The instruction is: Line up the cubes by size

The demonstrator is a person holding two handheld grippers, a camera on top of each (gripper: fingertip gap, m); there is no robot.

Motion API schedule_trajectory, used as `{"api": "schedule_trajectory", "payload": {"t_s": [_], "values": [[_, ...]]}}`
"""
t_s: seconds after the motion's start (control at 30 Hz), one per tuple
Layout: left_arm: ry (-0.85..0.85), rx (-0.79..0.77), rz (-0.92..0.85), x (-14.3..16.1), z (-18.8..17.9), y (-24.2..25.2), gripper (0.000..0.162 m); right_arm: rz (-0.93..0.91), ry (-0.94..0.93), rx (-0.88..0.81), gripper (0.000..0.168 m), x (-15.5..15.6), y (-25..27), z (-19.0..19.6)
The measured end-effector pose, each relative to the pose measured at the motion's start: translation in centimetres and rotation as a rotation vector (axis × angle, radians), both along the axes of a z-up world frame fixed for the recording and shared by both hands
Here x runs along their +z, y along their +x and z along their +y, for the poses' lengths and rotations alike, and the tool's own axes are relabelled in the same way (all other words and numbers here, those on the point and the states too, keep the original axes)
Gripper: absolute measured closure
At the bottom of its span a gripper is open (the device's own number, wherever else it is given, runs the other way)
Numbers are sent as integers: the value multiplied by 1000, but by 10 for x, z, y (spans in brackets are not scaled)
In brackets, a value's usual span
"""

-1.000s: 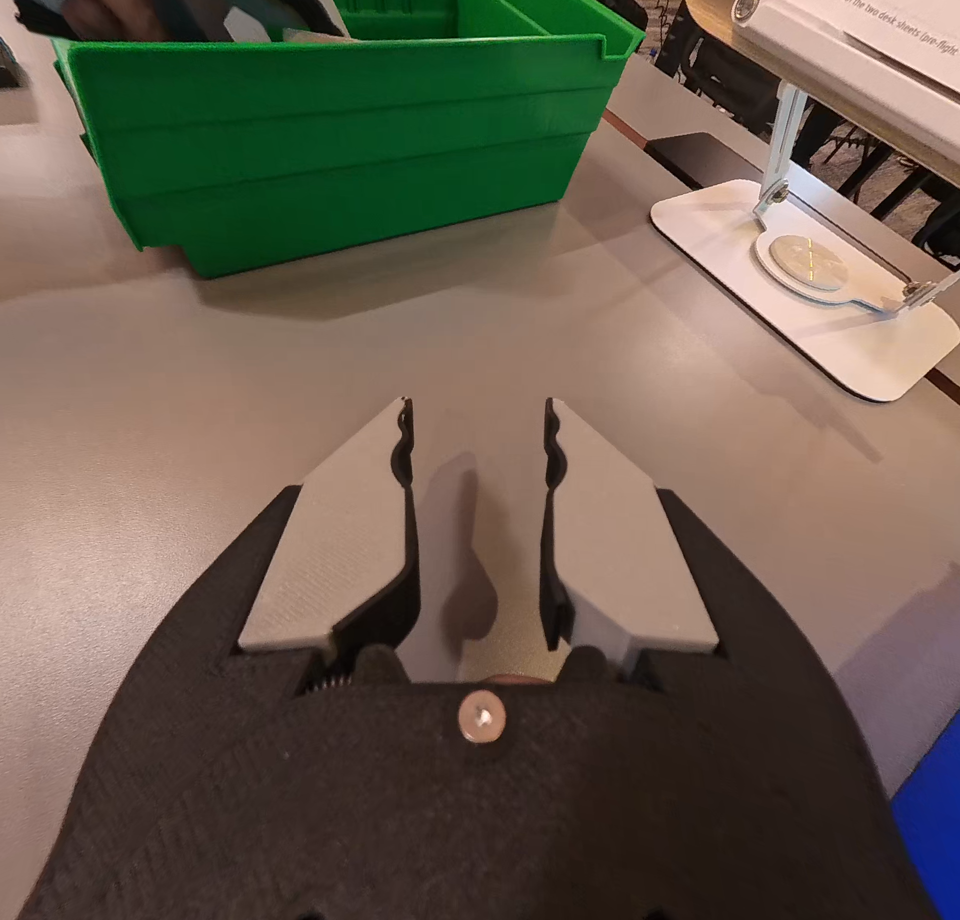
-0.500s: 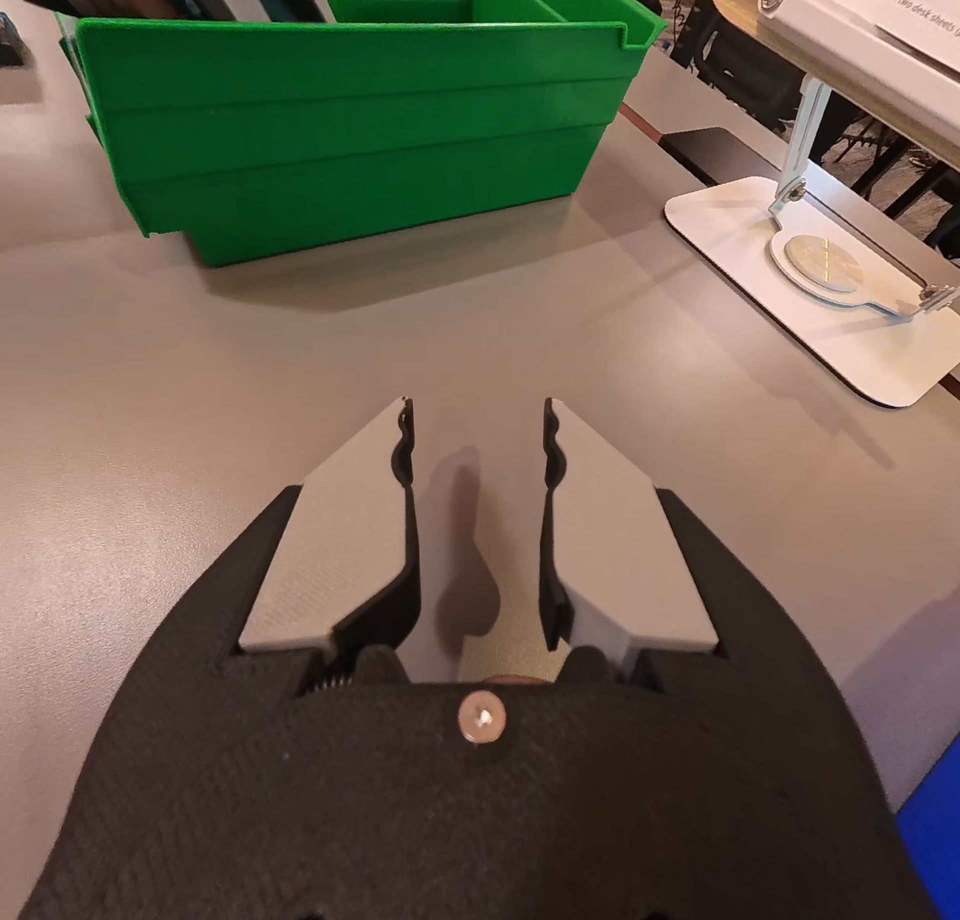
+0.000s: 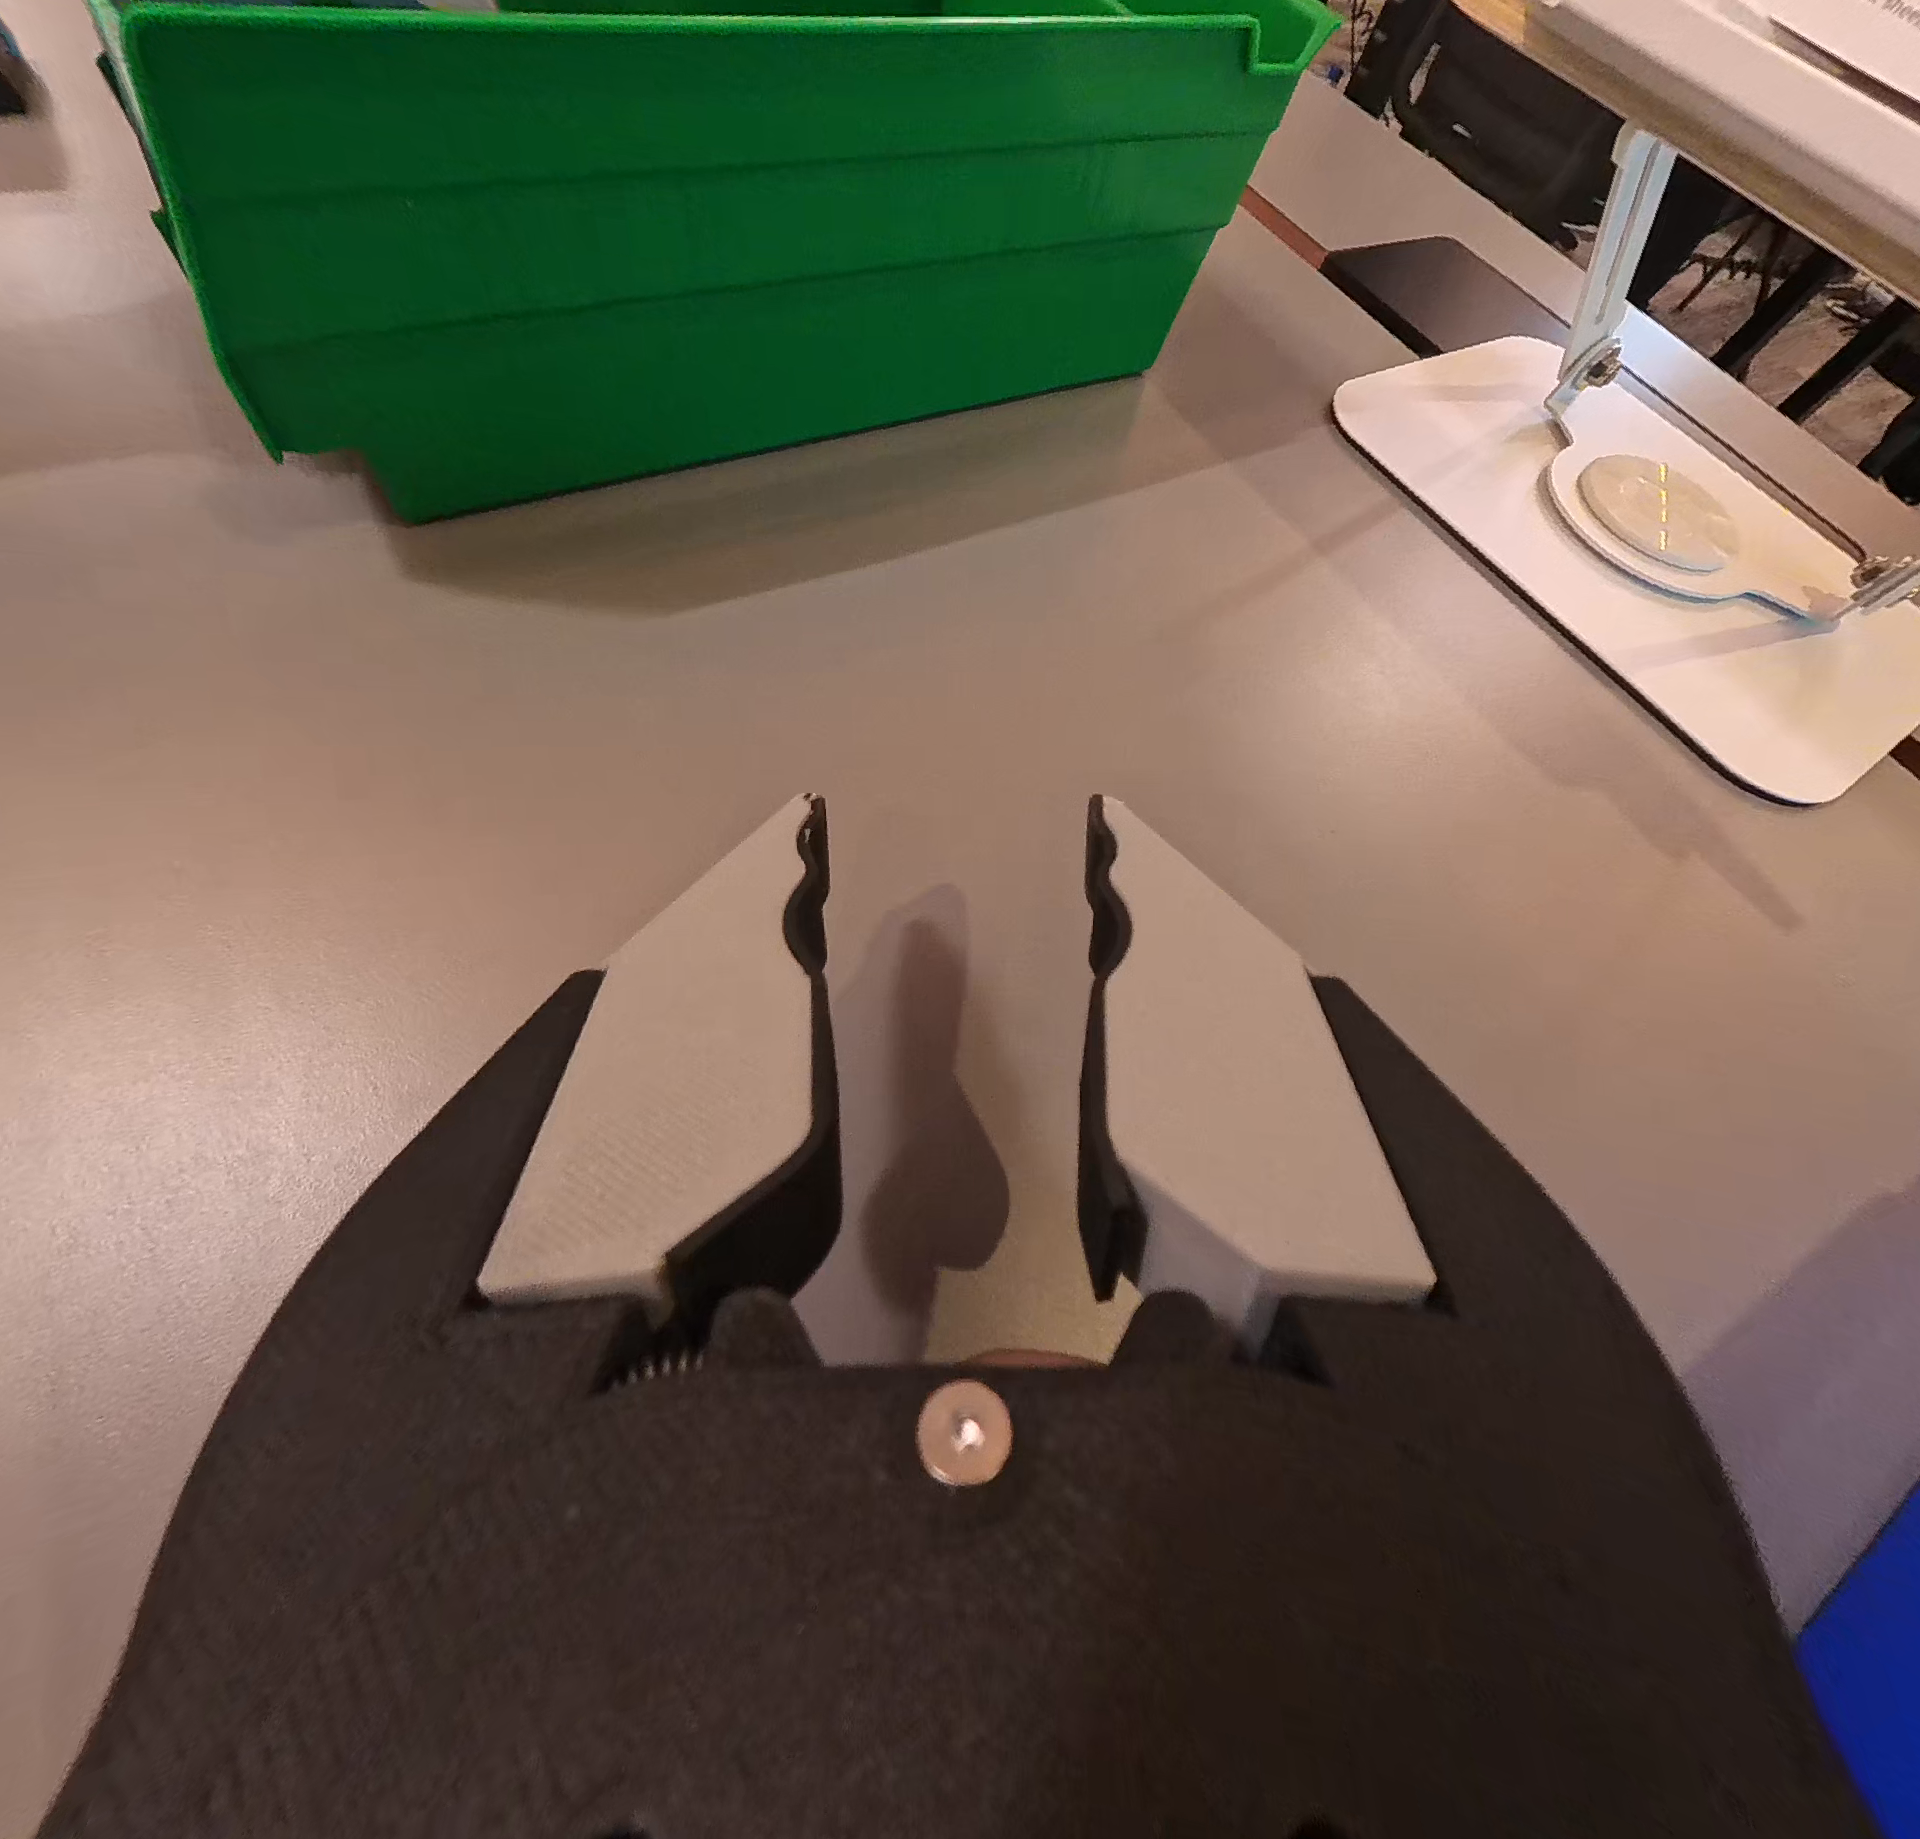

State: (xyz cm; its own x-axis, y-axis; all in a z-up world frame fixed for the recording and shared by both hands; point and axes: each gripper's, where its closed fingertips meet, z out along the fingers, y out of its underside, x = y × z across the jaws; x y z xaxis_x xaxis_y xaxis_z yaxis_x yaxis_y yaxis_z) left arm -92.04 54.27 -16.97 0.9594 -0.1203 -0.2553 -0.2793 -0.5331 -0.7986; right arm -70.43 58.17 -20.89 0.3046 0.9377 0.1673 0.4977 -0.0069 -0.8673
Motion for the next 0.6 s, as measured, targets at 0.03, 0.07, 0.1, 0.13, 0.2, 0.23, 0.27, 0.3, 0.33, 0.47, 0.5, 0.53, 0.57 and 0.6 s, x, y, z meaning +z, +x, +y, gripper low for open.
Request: {"api": "schedule_trajectory", "payload": {"t_s": [0.03, 0.07, 0.1, 0.13, 0.2, 0.23, 0.27, 0.3, 0.33, 0.47, 0.5, 0.53, 0.57, 0.6], "values": [[24, -2, -18, 4, -2, 4, 105, 1, -5, 0, 121, 0, 0, 0], [42, -2, -31, 7, -5, 8, 103, 1, -9, -1, 121, -1, 0, 0], [58, 0, -38, 11, -6, 10, 97, 0, -11, -1, 121, -2, 0, 0], [80, 8, -42, 15, -8, 11, 90, -1, -12, -1, 121, -2, 0, 0], [134, 31, -65, 23, -8, 10, 84, -2, -8, -3, 121, -2, 0, 0], [157, 42, -87, 25, -8, 9, 84, 1, -6, -4, 121, -1, 0, 0], [178, 58, -113, 26, -8, 7, 84, 4, -5, -3, 121, -1, 0, 0], [193, 72, -131, 26, -7, 2, 84, 7, -5, -2, 121, 0, 0, -1], [191, 91, -141, 25, -5, -5, 84, 10, -5, -1, 121, 0, -1, -1], [190, 102, -201, 28, -4, -22, 86, 4, -9, 6, 121, -1, -2, -2], [186, 62, -204, 28, -4, -19, 91, 0, -10, 7, 121, -2, -2, -2], [169, 30, -190, 26, -4, -16, 97, -2, -13, 8, 121, -3, -2, -2], [152, 15, -161, 23, -3, -15, 100, -2, -15, 7, 121, -3, -2, -2], [140, 10, -127, 20, -1, -16, 104, -1, -16, 7, 121, -3, -2, -2]]}}
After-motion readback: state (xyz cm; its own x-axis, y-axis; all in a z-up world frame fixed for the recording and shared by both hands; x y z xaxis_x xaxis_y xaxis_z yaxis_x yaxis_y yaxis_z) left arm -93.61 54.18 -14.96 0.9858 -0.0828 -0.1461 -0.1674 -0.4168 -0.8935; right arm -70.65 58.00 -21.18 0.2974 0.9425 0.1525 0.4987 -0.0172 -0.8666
